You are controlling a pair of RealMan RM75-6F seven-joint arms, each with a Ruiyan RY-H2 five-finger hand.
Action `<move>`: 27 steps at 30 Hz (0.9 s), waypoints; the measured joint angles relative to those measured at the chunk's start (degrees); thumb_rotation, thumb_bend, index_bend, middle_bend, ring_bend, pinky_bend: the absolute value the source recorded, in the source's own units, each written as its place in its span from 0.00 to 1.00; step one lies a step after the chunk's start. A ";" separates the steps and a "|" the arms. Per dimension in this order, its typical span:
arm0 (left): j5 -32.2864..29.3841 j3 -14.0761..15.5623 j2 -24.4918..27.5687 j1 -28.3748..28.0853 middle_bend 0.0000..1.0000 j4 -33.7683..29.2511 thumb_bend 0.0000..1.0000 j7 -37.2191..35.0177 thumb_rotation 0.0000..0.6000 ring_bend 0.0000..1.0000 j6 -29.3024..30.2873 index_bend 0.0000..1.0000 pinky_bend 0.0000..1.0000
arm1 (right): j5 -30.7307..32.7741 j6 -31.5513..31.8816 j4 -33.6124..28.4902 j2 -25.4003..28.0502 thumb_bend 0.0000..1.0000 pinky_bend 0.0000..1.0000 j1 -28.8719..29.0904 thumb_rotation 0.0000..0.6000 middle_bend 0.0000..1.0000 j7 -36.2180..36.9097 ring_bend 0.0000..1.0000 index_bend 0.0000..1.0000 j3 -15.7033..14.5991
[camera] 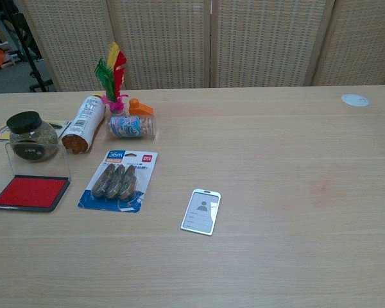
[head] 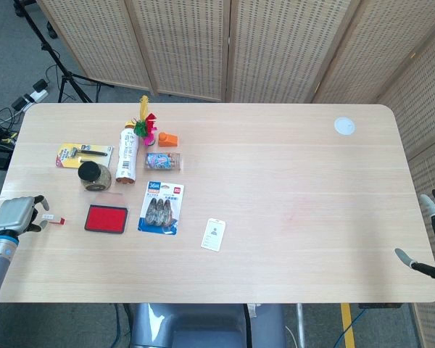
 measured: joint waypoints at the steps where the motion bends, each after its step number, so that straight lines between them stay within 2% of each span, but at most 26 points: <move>1: -0.09 0.01 -0.11 -0.04 1.00 0.09 0.30 0.22 1.00 0.99 -0.04 0.50 0.90 | -0.01 0.02 0.02 0.00 0.00 0.00 0.00 1.00 0.00 0.07 0.00 0.00 0.00; 27: -1.23 0.03 -2.02 -0.51 1.00 1.75 0.34 2.78 1.00 0.99 -0.59 0.53 0.90 | 0.04 -0.13 0.45 0.27 0.00 0.00 -0.02 1.00 0.00 1.86 0.00 0.00 0.03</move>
